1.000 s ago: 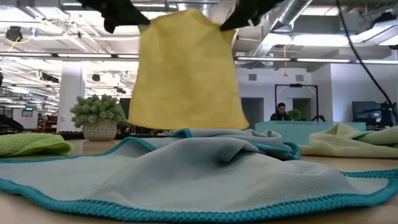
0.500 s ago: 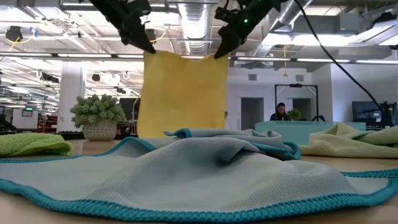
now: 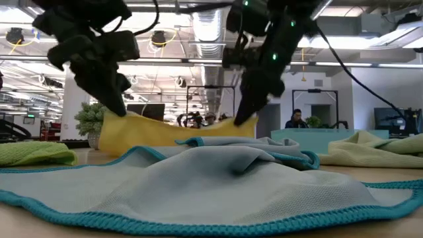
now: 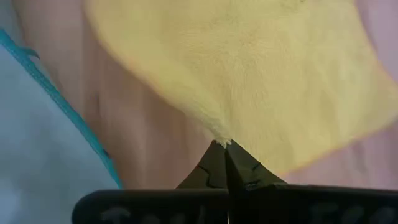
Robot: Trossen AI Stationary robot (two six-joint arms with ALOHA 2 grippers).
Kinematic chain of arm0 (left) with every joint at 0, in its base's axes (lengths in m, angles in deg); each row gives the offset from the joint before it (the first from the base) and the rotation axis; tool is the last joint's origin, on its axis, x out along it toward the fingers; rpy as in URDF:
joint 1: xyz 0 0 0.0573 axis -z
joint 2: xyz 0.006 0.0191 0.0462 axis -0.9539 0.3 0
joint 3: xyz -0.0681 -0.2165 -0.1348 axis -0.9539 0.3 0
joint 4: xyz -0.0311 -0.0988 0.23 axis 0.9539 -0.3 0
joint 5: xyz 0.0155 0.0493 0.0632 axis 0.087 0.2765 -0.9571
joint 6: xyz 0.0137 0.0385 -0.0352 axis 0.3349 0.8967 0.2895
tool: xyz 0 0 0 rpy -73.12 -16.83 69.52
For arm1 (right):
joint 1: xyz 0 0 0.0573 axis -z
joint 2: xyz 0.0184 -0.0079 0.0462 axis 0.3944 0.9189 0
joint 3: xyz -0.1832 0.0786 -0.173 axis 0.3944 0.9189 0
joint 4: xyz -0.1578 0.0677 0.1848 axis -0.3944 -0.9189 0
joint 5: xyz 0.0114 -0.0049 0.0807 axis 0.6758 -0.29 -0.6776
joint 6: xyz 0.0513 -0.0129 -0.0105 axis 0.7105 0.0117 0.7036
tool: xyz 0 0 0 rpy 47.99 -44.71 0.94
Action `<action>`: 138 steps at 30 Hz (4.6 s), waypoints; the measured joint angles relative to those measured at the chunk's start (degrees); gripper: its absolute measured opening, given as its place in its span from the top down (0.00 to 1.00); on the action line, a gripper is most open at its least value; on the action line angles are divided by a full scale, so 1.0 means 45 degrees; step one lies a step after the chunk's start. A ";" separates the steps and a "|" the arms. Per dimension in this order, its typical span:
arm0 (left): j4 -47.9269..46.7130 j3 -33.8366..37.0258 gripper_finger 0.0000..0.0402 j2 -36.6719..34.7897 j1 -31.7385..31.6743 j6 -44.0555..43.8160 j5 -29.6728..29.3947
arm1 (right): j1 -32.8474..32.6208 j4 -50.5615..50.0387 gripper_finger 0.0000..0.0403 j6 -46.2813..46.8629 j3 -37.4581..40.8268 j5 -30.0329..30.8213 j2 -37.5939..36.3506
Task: Fold microfiber towels
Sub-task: Fold the yellow microfiber cloth
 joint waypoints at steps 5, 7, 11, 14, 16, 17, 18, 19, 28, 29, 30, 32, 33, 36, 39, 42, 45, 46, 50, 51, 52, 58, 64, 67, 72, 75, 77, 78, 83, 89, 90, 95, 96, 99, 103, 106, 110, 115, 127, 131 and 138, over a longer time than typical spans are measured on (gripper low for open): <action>-0.0439 -0.0772 1.00 -0.0365 -0.0150 0.0565 -0.2581 | 0.0166 -0.0209 1.00 -0.0490 -0.0226 0.0524 -0.0621; -0.0596 -0.1595 1.00 -0.0664 -0.0632 0.1476 -0.3451 | 0.0614 -0.0112 1.00 -0.0995 -0.0524 0.0823 -0.1270; -0.0820 -0.3479 1.00 -0.0945 -0.2075 0.3734 -0.3540 | 0.1653 0.0082 1.00 -0.2325 -0.1290 0.1451 -0.2706; -0.1090 -0.5020 1.00 -0.0986 -0.3398 0.5066 -0.3066 | 0.2556 0.0362 1.00 -0.3349 -0.2001 0.1492 -0.3554; -0.1524 -0.5924 1.00 -0.0986 -0.4305 0.5900 -0.2613 | 0.3168 0.0700 1.00 -0.4042 -0.2535 0.1513 -0.3917; -0.1608 -0.6362 1.00 -0.0975 -0.4742 0.6268 -0.2365 | 0.3486 0.0900 1.00 -0.4361 -0.2761 0.1503 -0.4029; -0.1627 -0.6784 1.00 -0.0953 -0.5222 0.6637 -0.2153 | 0.3797 0.1073 1.00 -0.4648 -0.2974 0.1444 -0.4086; -0.1716 -0.7175 1.00 -0.0927 -0.5689 0.6980 -0.1939 | 0.4080 0.1208 1.00 -0.4931 -0.3187 0.1362 -0.4084; -0.2375 -0.9168 1.00 0.0681 -0.9621 0.9375 0.0995 | 0.6418 0.2372 1.00 -0.6708 -0.3627 -0.0601 -0.3813; -0.2388 -0.9270 1.00 0.0977 -0.9904 0.9434 0.1240 | 0.6593 0.2437 1.00 -0.6719 -0.3622 -0.0664 -0.3817; -0.2406 -0.9355 1.00 0.1229 -1.0153 0.9459 0.1556 | 0.6711 0.2492 1.00 -0.6686 -0.3644 -0.0804 -0.3837; -0.2550 -0.9429 1.00 0.1594 -1.0505 0.9448 0.2394 | 0.6766 0.2223 1.00 -0.6398 -0.3661 -0.1252 -0.3866; -0.2761 -0.9425 1.00 0.1720 -1.0566 0.9300 0.2905 | 0.6764 0.1919 1.00 -0.6200 -0.3661 -0.1573 -0.3865; -0.4345 -0.9354 1.00 0.2178 -1.0534 0.9273 0.4553 | 0.6591 0.0726 1.00 -0.6077 -0.3632 -0.1894 -0.3852; -0.4350 -0.9184 1.00 0.2467 -1.0109 0.9054 0.2167 | 0.6373 0.0847 1.00 -0.5438 -0.3496 -0.1457 -0.3842; -0.4618 -0.9183 1.00 0.2571 -0.9930 0.9492 0.3043 | 0.6418 0.0113 1.00 -0.5319 -0.3500 -0.2674 -0.3835; -0.3512 -0.9192 1.00 0.2578 -0.9583 0.9261 0.2664 | 0.6351 0.0312 1.00 -0.4672 -0.3546 -0.1764 -0.3854; -0.3486 -0.9209 1.00 0.2547 -0.9547 0.9259 0.2769 | 0.6377 -0.0021 1.00 -0.4963 -0.3559 -0.2583 -0.3881; -0.4118 -0.9468 1.00 0.2545 -0.9559 0.8998 0.3388 | 0.6460 -0.0561 1.00 -0.4430 -0.3522 -0.2695 -0.3827; -0.4442 -0.9601 1.00 0.2538 -0.9566 0.9008 0.3889 | 0.6460 -0.0803 1.00 -0.4625 -0.3525 -0.2892 -0.3857; -0.4917 -0.9744 1.00 0.2530 -0.9566 0.9014 0.4447 | 0.6442 -0.1047 1.00 -0.4710 -0.3525 -0.3124 -0.3866; -0.6822 -1.0472 1.00 0.2520 -0.9546 1.0023 0.6411 | 0.6365 -0.1416 1.00 -0.4982 -0.3525 -0.4719 -0.3941; -0.4797 -1.0505 1.00 0.2989 -1.0718 0.9731 0.3543 | 0.7461 0.1157 1.00 -0.4157 -0.3544 -0.3235 -0.3291; -0.3698 -1.0489 1.00 0.3181 -1.1418 0.9737 0.3466 | 0.7993 0.1957 1.00 -0.3968 -0.3620 -0.3220 -0.2813; -0.4860 -1.1117 1.00 0.3152 -1.1739 0.9264 0.4509 | 0.7806 0.1121 1.00 -0.3916 -0.3874 -0.3631 -0.2623; -0.7317 -1.1204 1.00 0.2989 -1.1153 0.8494 0.6362 | 0.7044 -0.0767 1.00 -0.3236 -0.3901 -0.4750 -0.2762; -0.9193 -1.0700 1.00 0.2996 -1.0345 0.7997 0.6906 | 0.6316 -0.2200 1.00 -0.2715 -0.3597 -0.5567 -0.2734; -0.9882 -1.0215 1.00 0.3013 -0.9825 0.7811 0.6886 | 0.5846 -0.2731 1.00 -0.2498 -0.3328 -0.5749 -0.2627; -0.8479 -0.6344 1.00 0.3045 -0.6570 0.5837 0.5411 | 0.3118 -0.1509 1.00 -0.0773 -0.1187 -0.5638 -0.1490; -0.4847 -0.2758 1.00 0.2974 -0.3847 0.3668 0.4359 | 0.1171 0.0235 1.00 0.1042 -0.0052 -0.4881 0.0048; -0.4720 -0.2614 1.00 0.2912 -0.3618 0.3398 0.4002 | 0.1111 0.0108 1.00 0.1177 -0.0042 -0.4880 0.0053; -0.4128 -0.2615 1.00 0.2319 -0.3246 0.3061 0.1485 | 0.1589 0.0000 1.00 0.1409 -0.0057 -0.4881 -0.0151; -0.4024 -0.2676 1.00 0.2119 -0.3332 0.3162 0.1031 | 0.1799 -0.0171 0.99 0.1465 -0.0057 -0.4856 -0.0337; -0.3065 -0.2858 1.00 0.1660 -0.3738 0.3812 -0.0405 | 0.2516 -0.0258 0.99 0.1448 -0.0069 -0.4637 -0.0794; -0.2273 -0.2972 1.00 0.1679 -0.4759 0.4641 -0.1208 | 0.3664 0.0205 0.99 0.1371 -0.0054 -0.4598 -0.0747; -0.1849 -0.2977 1.00 0.2267 -0.5569 0.5012 -0.1213 | 0.4404 0.0861 1.00 0.1082 -0.0091 -0.4589 -0.0123; -0.0967 -0.2972 1.00 0.3427 -0.6530 0.5380 -0.1349 | 0.5147 0.1532 0.99 0.0925 -0.0069 -0.4611 0.0666; -0.0144 -0.3097 1.00 0.4871 -0.7404 0.5804 -0.1347 | 0.5726 0.2007 0.99 0.0718 -0.0086 -0.4635 0.1498; 0.0071 -0.3598 1.00 0.5820 -0.7759 0.6213 -0.1452 | 0.5906 0.2644 0.82 0.0251 -0.0066 -0.4609 0.1583; 0.0092 -0.3608 1.00 0.5706 -0.7789 0.6367 -0.1600 | 0.6145 0.2630 0.72 0.0226 -0.0096 -0.4553 0.1039; 0.0151 -0.3608 1.00 0.5692 -0.8071 0.6510 -0.1873 | 0.6339 0.2096 0.55 0.0013 -0.0096 -0.3933 0.0471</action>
